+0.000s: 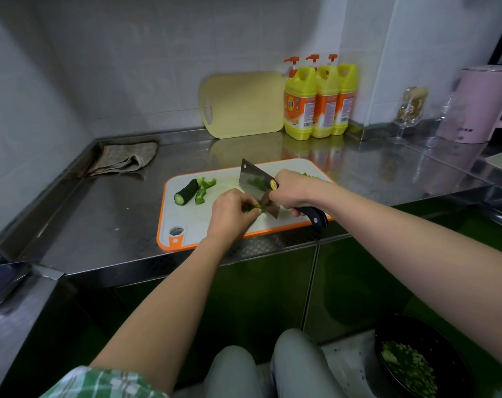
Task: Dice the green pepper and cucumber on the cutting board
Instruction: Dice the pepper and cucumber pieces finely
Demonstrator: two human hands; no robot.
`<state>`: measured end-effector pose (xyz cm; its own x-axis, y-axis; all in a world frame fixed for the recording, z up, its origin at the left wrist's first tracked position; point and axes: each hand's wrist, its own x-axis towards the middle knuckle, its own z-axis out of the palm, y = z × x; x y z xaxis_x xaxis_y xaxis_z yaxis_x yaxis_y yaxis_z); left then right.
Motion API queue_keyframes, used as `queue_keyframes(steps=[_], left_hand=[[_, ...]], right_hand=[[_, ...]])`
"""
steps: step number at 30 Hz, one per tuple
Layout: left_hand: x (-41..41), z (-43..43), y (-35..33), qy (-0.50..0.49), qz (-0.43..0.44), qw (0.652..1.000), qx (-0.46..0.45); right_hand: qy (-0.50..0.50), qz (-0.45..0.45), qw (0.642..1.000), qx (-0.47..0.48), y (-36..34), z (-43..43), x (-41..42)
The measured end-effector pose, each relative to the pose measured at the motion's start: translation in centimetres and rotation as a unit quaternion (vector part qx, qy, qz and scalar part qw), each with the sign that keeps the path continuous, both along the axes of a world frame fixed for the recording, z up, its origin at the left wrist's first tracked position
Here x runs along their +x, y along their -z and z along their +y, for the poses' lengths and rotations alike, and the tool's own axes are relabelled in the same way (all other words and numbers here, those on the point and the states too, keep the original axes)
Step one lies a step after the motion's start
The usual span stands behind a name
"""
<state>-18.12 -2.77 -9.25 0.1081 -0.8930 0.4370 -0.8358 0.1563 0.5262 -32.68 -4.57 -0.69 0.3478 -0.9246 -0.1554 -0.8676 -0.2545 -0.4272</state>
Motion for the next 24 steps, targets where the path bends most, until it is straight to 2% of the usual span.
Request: queue_keyframes(steps=[7,10,16,24], left_hand=[[0.2,-0.2,0.2,0.007,0.003,1.0,-0.005],[0.1,0.0,0.1,0.008,0.004,1.0,-0.004],[-0.3,0.7,-0.2,-0.007,-0.014,1.0,-0.005],[0.0,0.5,-0.2,-0.017,-0.025,1.0,-0.006]], right_hand=[[0.012,0.009,0.999,-0.036,1.4,-0.2,1.4],[0.03,-0.027,0.995,-0.087,2.9,-0.5,1.1],[0.045,-0.097,0.99,-0.088,2.2,-0.4,0.2],[0.011,-0.009,0.999,-0.045,0.7,0.5,-0.1]])
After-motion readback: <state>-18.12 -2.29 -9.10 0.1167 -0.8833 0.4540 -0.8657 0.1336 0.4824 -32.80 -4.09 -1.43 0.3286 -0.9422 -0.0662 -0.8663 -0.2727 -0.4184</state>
